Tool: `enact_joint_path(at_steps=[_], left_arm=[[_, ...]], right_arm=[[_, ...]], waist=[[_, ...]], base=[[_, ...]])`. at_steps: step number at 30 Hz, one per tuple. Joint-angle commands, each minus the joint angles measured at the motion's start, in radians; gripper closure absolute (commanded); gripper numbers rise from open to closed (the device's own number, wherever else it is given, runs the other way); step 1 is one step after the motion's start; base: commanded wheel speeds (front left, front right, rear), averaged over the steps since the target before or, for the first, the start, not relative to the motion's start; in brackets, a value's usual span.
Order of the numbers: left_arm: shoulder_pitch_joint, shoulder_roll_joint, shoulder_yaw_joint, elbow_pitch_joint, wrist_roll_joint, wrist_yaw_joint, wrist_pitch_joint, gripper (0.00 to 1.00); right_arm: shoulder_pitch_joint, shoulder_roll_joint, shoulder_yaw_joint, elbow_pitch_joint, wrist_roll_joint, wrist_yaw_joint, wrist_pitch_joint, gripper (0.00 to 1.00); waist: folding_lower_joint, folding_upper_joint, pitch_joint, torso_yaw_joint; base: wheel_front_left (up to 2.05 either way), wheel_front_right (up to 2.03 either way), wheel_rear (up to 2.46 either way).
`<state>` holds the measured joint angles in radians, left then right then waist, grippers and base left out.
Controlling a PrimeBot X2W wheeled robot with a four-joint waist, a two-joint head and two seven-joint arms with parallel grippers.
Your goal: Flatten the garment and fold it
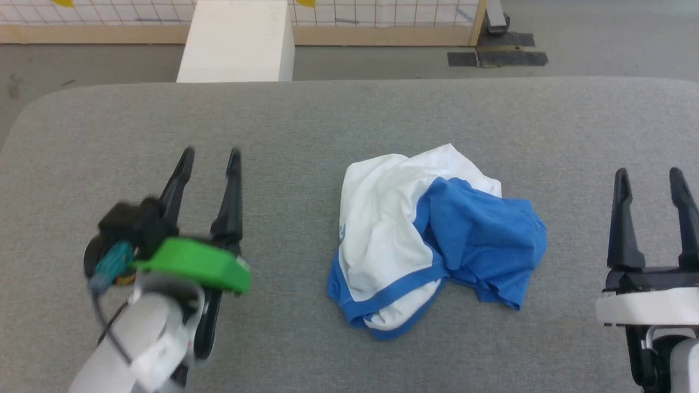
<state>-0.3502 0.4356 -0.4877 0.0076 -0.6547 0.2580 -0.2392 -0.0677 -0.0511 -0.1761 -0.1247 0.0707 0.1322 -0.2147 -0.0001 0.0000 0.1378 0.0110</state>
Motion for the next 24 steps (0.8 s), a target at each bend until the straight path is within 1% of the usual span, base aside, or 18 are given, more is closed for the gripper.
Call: enact_joint_path(at_steps=[1, 3, 5, 7, 9, 11, 14, 17, 19, 22, 24], left_arm=[[0.063, 0.010, 0.018, -0.037, 0.015, 0.014, -0.012, 0.00], [0.140, 0.013, 0.053, -0.088, 0.035, 0.027, -0.020, 0.00], [0.206, 0.004, 0.095, -0.144, 0.095, 0.037, -0.022, 0.00], [0.276, -0.025, 0.144, -0.186, 0.162, 0.045, -0.022, 0.00], [0.336, -0.059, 0.181, -0.208, 0.223, 0.041, -0.022, 0.00], [0.379, -0.097, 0.200, -0.206, 0.268, 0.026, -0.022, 0.00], [0.401, -0.153, 0.229, -0.200, 0.306, -0.014, -0.022, 0.00], [0.391, -0.190, 0.252, -0.190, 0.334, -0.054, -0.022, 0.00], [0.379, -0.205, 0.266, -0.183, 0.355, -0.081, -0.022, 0.00], [0.365, -0.231, 0.287, -0.171, 0.376, -0.118, -0.022, 0.00], [0.357, -0.245, 0.299, -0.163, 0.386, -0.140, -0.022, 0.00]], right_arm=[[0.017, 0.001, 0.005, -0.003, 0.000, -0.002, 0.006, 0.00], [0.028, 0.001, 0.011, -0.006, 0.000, -0.002, 0.011, 0.00], [0.035, 0.001, 0.017, -0.011, 0.001, -0.002, 0.014, 0.00], [0.040, 0.001, 0.022, -0.013, 0.005, -0.002, 0.015, 0.00], [0.047, 0.001, 0.024, -0.010, 0.012, -0.002, 0.016, 0.00], [0.052, 0.001, 0.026, -0.002, 0.019, -0.002, 0.014, 0.00], [0.047, 0.001, 0.018, 0.007, 0.036, -0.002, 0.016, 0.00], [0.023, 0.001, 0.009, 0.004, 0.055, -0.002, 0.039, 0.00], [0.001, 0.001, 0.015, -0.008, 0.054, -0.002, 0.083, 0.00], [-0.031, 0.001, 0.024, -0.022, 0.023, -0.002, 0.210, 0.00], [-0.052, 0.001, 0.018, -0.030, 0.026, -0.002, 0.297, 0.00]], waist=[[0.0001, 0.0000, -0.015, 0.018], [0.0001, 0.0000, -0.011, 0.019], [0.0001, 0.0000, -0.003, 0.016], [0.0001, 0.0000, 0.008, 0.013], [0.0001, 0.0000, 0.017, 0.013], [0.0001, 0.0000, 0.024, 0.015], [0.0001, 0.0000, 0.035, 0.020], [0.0001, 0.0000, 0.049, 0.027], [0.0001, 0.0000, 0.061, 0.032], [0.0001, 0.0000, 0.083, 0.040], [0.0001, 0.0000, 0.099, 0.046]], base=[[0.00, 0.00, 0.00], [0.00, 0.00, 0.00], [0.00, 0.00, 0.00], [0.00, 0.00, 0.00], [0.00, 0.00, 0.00], [0.00, 0.00, 0.00], [0.00, 0.00, 0.00], [0.00, 0.00, 0.00], [0.00, 0.00, 0.00], [0.00, 0.00, 0.00], [0.00, 0.00, 0.00]])
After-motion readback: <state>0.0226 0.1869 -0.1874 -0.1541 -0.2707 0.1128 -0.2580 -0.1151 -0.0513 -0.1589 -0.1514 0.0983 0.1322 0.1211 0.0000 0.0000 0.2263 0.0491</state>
